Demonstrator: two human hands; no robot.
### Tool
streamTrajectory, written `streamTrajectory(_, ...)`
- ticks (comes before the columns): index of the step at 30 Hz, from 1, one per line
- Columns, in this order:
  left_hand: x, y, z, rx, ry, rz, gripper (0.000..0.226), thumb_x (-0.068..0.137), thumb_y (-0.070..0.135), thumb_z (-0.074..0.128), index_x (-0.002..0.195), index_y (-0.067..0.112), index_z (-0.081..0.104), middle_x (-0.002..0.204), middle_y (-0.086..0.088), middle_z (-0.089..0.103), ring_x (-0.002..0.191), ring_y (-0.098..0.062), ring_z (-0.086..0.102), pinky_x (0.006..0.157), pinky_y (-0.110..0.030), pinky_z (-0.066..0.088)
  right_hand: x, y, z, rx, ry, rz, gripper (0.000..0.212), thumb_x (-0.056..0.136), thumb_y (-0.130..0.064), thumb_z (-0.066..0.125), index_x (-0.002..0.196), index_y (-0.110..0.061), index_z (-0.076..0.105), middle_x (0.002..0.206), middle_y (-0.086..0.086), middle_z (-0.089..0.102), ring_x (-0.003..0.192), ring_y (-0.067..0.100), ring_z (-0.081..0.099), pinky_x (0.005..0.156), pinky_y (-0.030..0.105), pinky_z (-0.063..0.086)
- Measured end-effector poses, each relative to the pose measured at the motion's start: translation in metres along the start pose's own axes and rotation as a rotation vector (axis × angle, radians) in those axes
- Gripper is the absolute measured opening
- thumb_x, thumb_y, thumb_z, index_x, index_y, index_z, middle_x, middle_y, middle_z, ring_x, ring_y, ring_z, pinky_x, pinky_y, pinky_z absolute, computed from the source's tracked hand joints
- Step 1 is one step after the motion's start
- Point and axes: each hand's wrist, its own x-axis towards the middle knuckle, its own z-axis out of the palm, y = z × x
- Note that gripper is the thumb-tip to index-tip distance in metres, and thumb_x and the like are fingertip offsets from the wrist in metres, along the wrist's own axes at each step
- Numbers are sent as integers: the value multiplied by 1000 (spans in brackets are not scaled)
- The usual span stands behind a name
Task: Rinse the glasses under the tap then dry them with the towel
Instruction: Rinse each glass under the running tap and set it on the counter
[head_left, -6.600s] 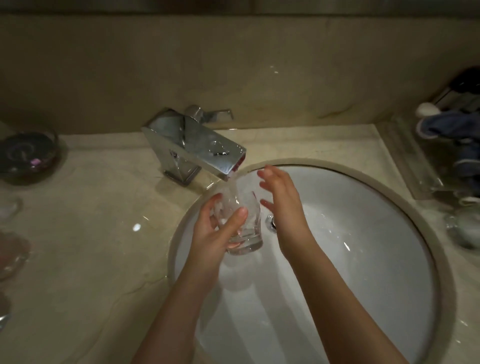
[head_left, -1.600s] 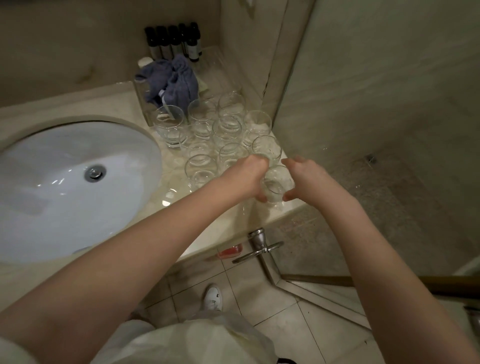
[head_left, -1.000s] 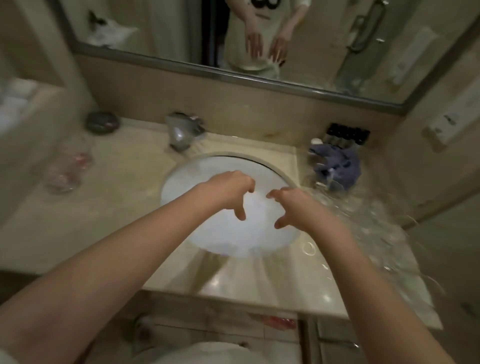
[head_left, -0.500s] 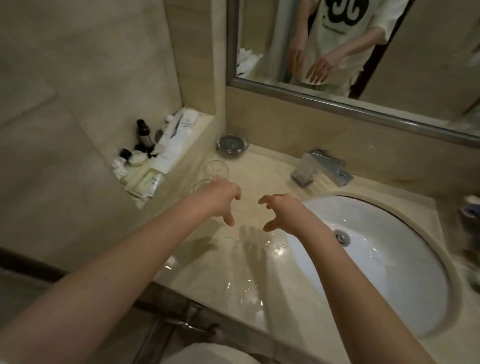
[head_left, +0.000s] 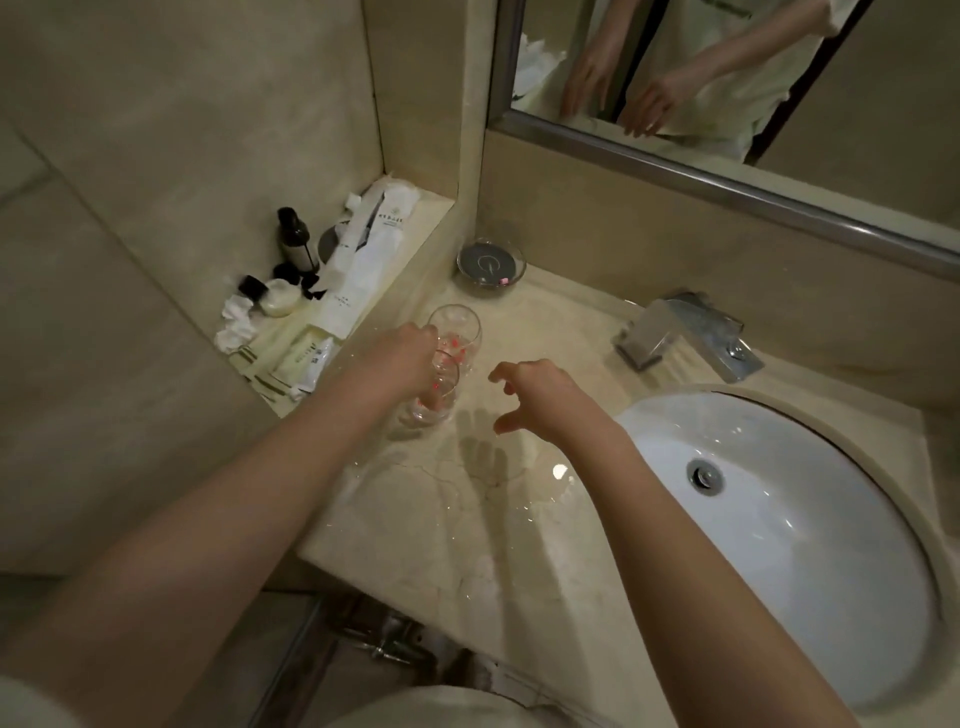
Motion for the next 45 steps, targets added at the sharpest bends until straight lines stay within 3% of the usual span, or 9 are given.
streamTrajectory(3,4,0,17,-23,-7,-24,73,72,30,84,127,3,44,122,-14,51,114,-33,56,74,-31,37,2,0,5,8,31,-8,65,80,-28,78,138,-16,49,123,10,61,110,30,59,86,35,48)
streamTrajectory(9,13,-1,32,-95,12,-53,80,73,33,84,132,3,39,126,-19,49,116,-36,54,84,-36,41,0,4,14,34,34,11,62,83,-30,76,136,-16,49,122,8,61,109,28,59,86,35,49)
streamTrajectory(15,5,11,44,-130,36,68,69,65,20,87,123,6,53,107,-14,61,96,-33,62,74,-34,48,-18,20,19,49,36,71,61,83,-30,75,136,-16,49,121,8,61,108,27,59,86,35,48)
streamTrajectory(19,-4,39,57,-149,1,138,76,63,19,86,129,6,52,114,-12,62,103,-30,60,79,-33,48,-40,41,19,83,69,122,60,83,-30,76,136,-15,51,121,8,62,108,26,59,86,33,46)
streamTrajectory(28,-10,141,90,-168,-71,251,89,59,27,88,138,15,47,127,-10,59,115,-29,58,91,-34,49,-107,131,20,103,85,297,54,85,-31,73,134,-17,53,122,5,62,107,25,60,80,29,43)
streamTrajectory(33,-6,194,111,-225,-106,240,90,59,29,90,137,13,48,126,-9,59,116,-26,57,91,-30,45,-129,198,14,79,45,382,44,87,-30,71,128,-20,58,120,6,63,107,26,60,87,33,48)
streamTrajectory(39,9,234,132,-235,-107,220,89,59,25,90,137,15,49,130,-5,59,117,-22,57,87,-26,42,-117,266,-14,69,76,423,38,89,-27,68,125,-21,61,122,6,62,109,27,60,90,34,49)
streamTrajectory(45,32,258,142,-252,-102,193,89,58,24,92,136,14,51,130,-7,59,118,-22,56,88,-26,41,-77,292,-50,83,192,337,40,90,-26,69,127,-16,60,121,12,65,110,30,61,92,37,50)
